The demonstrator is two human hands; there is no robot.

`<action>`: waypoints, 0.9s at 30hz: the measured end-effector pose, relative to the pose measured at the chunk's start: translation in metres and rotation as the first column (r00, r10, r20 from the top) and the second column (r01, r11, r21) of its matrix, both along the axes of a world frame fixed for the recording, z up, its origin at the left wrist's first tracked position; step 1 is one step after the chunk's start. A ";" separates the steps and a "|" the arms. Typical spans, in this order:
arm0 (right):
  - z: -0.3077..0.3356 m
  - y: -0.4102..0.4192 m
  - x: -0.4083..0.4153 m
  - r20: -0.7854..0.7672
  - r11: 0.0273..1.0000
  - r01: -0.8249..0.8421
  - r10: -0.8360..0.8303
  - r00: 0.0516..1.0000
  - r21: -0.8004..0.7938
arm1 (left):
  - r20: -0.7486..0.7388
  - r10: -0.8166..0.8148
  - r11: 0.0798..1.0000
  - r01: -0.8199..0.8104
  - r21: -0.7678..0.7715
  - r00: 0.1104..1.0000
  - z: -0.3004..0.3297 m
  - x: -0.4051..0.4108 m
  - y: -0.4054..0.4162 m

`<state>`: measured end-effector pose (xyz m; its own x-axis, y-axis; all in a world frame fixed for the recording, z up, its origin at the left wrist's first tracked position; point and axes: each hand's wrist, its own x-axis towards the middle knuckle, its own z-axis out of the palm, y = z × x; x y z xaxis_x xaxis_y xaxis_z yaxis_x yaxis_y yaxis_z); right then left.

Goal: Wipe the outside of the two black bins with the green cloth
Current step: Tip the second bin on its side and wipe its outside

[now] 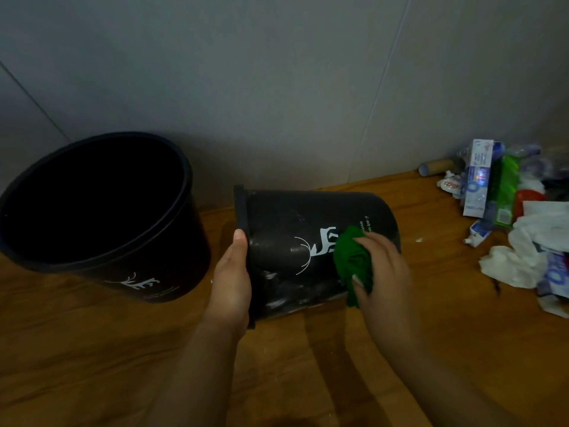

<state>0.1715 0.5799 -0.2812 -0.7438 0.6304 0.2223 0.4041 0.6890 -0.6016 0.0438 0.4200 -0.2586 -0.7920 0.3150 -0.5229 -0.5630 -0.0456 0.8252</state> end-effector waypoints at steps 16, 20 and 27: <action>-0.001 0.033 -0.005 -0.014 0.995 0.096 -0.095 0.995 0.033 | -0.033 -0.006 1.000 0.005 -0.020 0.999 0.001 -0.004 0.001; -0.007 0.049 0.000 -0.070 0.964 0.264 -0.266 0.961 -0.043 | -0.017 0.014 1.000 -0.014 -0.018 1.000 -0.002 -0.003 0.001; -0.011 0.023 0.005 -0.052 0.997 0.073 -0.071 0.996 0.020 | -0.016 0.012 1.000 -0.012 -0.021 1.000 0.000 -0.005 0.002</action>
<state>0.1760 0.6024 -0.2924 -0.6838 0.6766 0.2734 0.4219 0.6722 -0.6084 0.0387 0.4221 -0.2581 -0.8041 0.2943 -0.5165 -0.5491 -0.0347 0.8350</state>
